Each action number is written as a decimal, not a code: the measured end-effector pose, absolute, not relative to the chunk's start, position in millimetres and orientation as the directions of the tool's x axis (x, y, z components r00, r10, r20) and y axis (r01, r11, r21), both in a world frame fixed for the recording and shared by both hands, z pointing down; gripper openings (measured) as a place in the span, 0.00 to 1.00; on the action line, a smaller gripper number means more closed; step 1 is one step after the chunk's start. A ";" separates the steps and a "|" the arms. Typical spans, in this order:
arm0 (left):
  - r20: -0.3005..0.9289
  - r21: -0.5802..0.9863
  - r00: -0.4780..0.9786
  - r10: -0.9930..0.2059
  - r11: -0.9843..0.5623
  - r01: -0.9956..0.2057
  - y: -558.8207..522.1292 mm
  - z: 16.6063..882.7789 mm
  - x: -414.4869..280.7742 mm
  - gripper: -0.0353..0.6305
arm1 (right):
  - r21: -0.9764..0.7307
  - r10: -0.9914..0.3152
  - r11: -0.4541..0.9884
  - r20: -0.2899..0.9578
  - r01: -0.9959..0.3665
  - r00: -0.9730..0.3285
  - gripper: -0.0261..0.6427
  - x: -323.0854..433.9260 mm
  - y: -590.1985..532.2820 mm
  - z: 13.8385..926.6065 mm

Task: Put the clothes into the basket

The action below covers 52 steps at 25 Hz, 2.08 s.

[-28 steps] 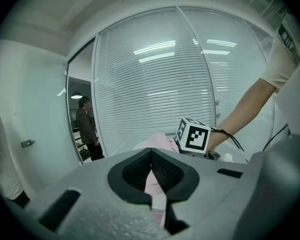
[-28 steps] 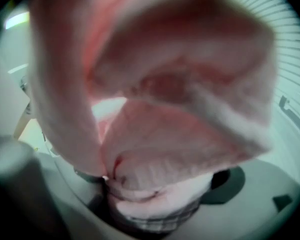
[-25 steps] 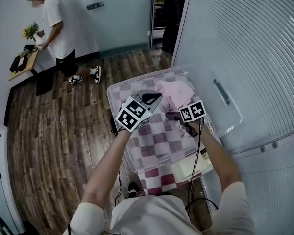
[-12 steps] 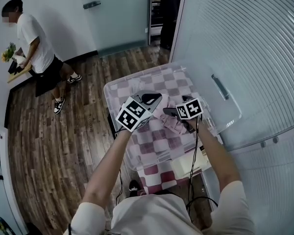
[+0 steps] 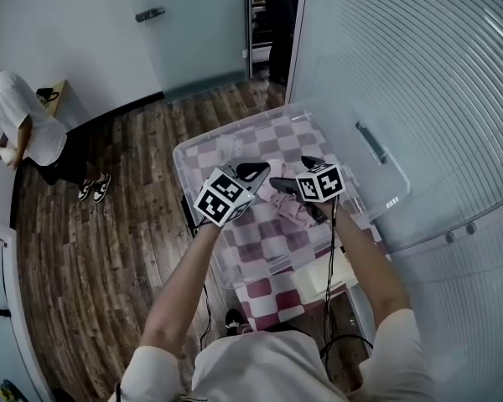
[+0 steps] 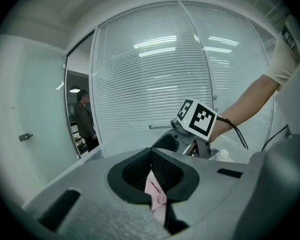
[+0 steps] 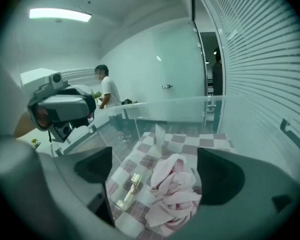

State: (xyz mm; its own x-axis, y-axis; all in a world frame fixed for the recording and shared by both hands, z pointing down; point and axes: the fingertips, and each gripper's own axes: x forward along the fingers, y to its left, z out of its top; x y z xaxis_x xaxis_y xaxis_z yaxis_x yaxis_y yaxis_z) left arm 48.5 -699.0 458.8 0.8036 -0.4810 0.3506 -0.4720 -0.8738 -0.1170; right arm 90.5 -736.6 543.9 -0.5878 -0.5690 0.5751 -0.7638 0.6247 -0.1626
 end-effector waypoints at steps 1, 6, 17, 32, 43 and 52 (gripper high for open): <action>0.351 -0.117 0.804 -0.480 -0.874 -0.472 -698.7 458.2 47.6 0.06 | -0.159 -0.576 0.627 0.564 -0.762 -0.592 0.85 87.8 -736.9 537.2; 0.366 -0.141 0.801 -0.474 -0.879 -0.456 -694.1 460.2 47.0 0.06 | -0.158 -0.605 0.634 0.508 -0.757 -0.613 0.85 79.7 -735.6 512.7; 0.356 -0.134 0.815 -0.458 -0.888 -0.440 -680.8 458.7 50.9 0.06 | -0.178 -0.763 0.551 0.288 -0.815 -0.579 0.15 94.2 -722.1 452.6; 0.212 -0.090 0.880 -0.426 -0.905 -0.416 -630.9 408.7 59.7 0.06 | -0.171 -0.794 0.572 0.129 -0.802 -0.594 0.08 128.2 -611.2 407.5; 0.229 -0.078 0.891 -0.392 -0.920 -0.385 -611.9 420.3 72.6 0.06 | -0.134 -0.797 0.564 0.170 -0.815 -0.580 0.08 121.2 -599.8 404.3; 0.232 -0.084 0.889 -0.395 -0.918 -0.387 -610.7 415.8 72.4 0.06 | -0.114 -0.795 0.566 0.189 -0.817 -0.577 0.08 114.4 -600.6 402.5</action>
State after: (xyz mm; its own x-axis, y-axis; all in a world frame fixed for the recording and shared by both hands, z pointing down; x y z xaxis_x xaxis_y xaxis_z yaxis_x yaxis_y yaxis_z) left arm 72.4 -610.7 415.8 0.8887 -0.3955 0.2319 -0.3867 -0.9184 -0.0840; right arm 114.4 -600.6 402.5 -0.5766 -0.7948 0.1895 -0.8169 0.5655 -0.1136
